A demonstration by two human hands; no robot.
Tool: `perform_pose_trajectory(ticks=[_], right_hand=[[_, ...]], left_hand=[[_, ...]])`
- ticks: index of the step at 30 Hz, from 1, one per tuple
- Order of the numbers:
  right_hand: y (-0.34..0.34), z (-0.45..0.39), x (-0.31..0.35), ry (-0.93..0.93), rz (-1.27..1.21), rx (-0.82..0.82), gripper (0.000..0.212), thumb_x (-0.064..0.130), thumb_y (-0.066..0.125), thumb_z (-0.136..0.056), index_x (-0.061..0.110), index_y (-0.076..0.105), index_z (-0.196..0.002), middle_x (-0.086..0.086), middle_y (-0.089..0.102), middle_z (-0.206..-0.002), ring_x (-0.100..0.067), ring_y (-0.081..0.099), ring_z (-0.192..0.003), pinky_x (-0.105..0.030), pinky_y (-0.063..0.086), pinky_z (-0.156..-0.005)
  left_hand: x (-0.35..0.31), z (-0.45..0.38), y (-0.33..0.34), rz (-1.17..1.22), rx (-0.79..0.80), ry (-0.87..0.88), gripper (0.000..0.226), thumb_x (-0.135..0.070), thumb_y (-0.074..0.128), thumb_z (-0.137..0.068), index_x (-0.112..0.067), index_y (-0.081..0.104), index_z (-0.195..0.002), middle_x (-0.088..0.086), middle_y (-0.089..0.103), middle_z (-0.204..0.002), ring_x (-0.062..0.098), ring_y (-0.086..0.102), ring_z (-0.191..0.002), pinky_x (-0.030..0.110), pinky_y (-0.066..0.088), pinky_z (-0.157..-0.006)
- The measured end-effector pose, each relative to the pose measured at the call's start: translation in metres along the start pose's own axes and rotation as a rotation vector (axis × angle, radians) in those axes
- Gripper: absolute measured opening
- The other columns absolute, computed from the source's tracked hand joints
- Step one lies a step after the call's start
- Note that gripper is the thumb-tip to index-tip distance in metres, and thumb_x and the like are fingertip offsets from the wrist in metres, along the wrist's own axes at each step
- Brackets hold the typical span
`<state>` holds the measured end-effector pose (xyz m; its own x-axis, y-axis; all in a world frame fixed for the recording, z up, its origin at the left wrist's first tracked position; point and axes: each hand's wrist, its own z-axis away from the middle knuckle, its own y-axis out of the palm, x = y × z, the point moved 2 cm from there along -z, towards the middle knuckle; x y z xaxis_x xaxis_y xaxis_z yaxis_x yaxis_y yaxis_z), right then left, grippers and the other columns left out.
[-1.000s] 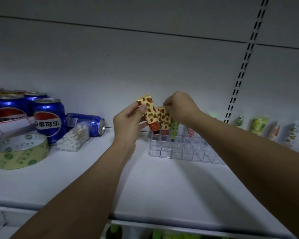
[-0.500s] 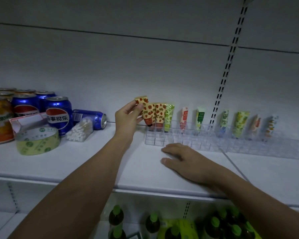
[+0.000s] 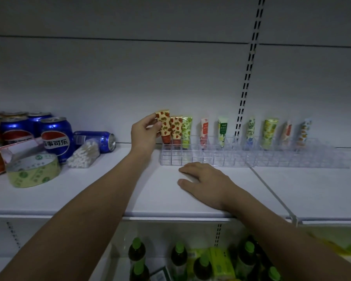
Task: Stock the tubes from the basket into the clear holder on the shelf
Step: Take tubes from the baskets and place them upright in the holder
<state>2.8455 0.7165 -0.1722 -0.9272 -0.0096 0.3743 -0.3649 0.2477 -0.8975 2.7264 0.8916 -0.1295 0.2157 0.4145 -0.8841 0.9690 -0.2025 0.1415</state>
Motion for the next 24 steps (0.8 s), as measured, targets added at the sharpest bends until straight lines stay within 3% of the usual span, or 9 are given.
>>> perform_pose_trajectory(ticks=[4, 7, 9, 13, 18, 24], right_hand=[[0.001, 0.0, 0.0, 0.001, 0.005, -0.004, 0.055, 0.06, 0.042, -0.091, 0.035, 0.048, -0.139, 0.015, 0.042, -0.144, -0.01, 0.036, -0.131, -0.03, 0.028, -0.105], [0.002, 0.0, 0.0, -0.002, 0.021, -0.002, 0.055, 0.06, 0.042, -0.091, 0.034, 0.048, -0.139, 0.014, 0.042, -0.145, -0.01, 0.036, -0.131, -0.031, 0.028, -0.106], [0.001, -0.001, 0.0, -0.003, 0.022, -0.002, 0.055, 0.06, 0.041, -0.091, 0.034, 0.048, -0.139, 0.014, 0.042, -0.145, -0.01, 0.036, -0.131, -0.031, 0.028, -0.105], [0.001, 0.0, 0.001, -0.004, 0.025, -0.007, 0.055, 0.059, 0.041, -0.092, 0.033, 0.048, -0.14, 0.013, 0.042, -0.145, -0.011, 0.036, -0.131, -0.032, 0.028, -0.106], [0.001, 0.003, 0.004, -0.031, 0.04, -0.012, 0.054, 0.055, 0.039, -0.095, 0.029, 0.047, -0.141, 0.008, 0.042, -0.147, -0.015, 0.037, -0.132, -0.035, 0.027, -0.11], [0.001, 0.006, 0.006, -0.067, 0.067, 0.025, 0.052, 0.05, 0.033, -0.098, 0.023, 0.045, -0.141, 0.001, 0.04, -0.148, -0.021, 0.036, -0.133, -0.041, 0.027, -0.112]], left_hand=[[0.01, -0.001, 0.003, -0.007, 0.019, -0.059, 0.036, -0.004, 0.059, -0.093, -0.01, 0.06, -0.128, -0.003, 0.068, -0.103, 0.01, 0.07, -0.088, 0.027, 0.059, -0.071], [0.016, 0.002, 0.003, -0.04, 0.05, -0.103, 0.038, 0.0, 0.059, -0.092, -0.007, 0.059, -0.129, 0.006, 0.067, -0.112, 0.023, 0.067, -0.101, 0.043, 0.057, -0.087], [0.017, 0.003, 0.002, -0.08, 0.06, -0.094, 0.038, -0.001, 0.058, -0.092, -0.007, 0.059, -0.13, 0.008, 0.066, -0.115, 0.026, 0.065, -0.105, 0.046, 0.055, -0.091], [0.015, 0.01, 0.002, -0.154, 0.106, -0.063, 0.032, -0.003, 0.055, -0.095, -0.008, 0.061, -0.126, 0.005, 0.068, -0.111, 0.019, 0.066, -0.101, 0.04, 0.055, -0.092], [0.017, 0.018, 0.001, -0.239, 0.129, 0.013, 0.036, 0.0, 0.056, -0.093, -0.01, 0.059, -0.128, -0.003, 0.067, -0.107, -0.002, 0.063, -0.093, 0.01, 0.052, -0.076], [0.012, 0.023, -0.009, -0.358, 0.036, 0.036, 0.037, -0.018, 0.053, -0.098, -0.017, 0.054, -0.134, 0.0, 0.062, -0.119, 0.014, 0.059, -0.107, 0.029, 0.05, -0.093]])
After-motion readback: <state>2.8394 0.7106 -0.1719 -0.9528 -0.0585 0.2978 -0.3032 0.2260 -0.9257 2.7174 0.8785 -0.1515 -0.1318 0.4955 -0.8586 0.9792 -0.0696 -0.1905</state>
